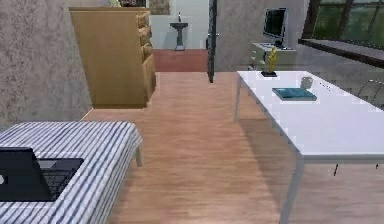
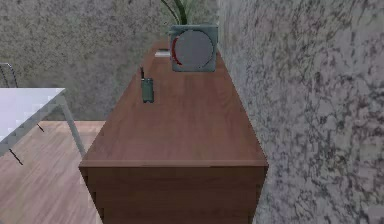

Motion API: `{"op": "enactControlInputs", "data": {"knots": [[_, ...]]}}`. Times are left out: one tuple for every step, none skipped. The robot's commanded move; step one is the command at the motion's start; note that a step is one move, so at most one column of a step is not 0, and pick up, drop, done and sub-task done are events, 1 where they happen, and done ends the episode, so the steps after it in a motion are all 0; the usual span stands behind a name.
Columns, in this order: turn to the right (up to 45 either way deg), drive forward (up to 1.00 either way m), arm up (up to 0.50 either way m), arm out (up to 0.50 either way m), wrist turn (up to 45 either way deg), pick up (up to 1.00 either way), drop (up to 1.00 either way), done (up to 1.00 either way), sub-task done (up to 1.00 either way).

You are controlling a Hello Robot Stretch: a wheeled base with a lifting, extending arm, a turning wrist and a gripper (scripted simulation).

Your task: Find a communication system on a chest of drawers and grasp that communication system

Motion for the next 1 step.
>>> {"op": "enactControlInputs", "data": {"knots": [[0.0, 0.05, 0.00, 0.00, 0.0, 0.00, 0.00, 0.00, 0.00]]}}
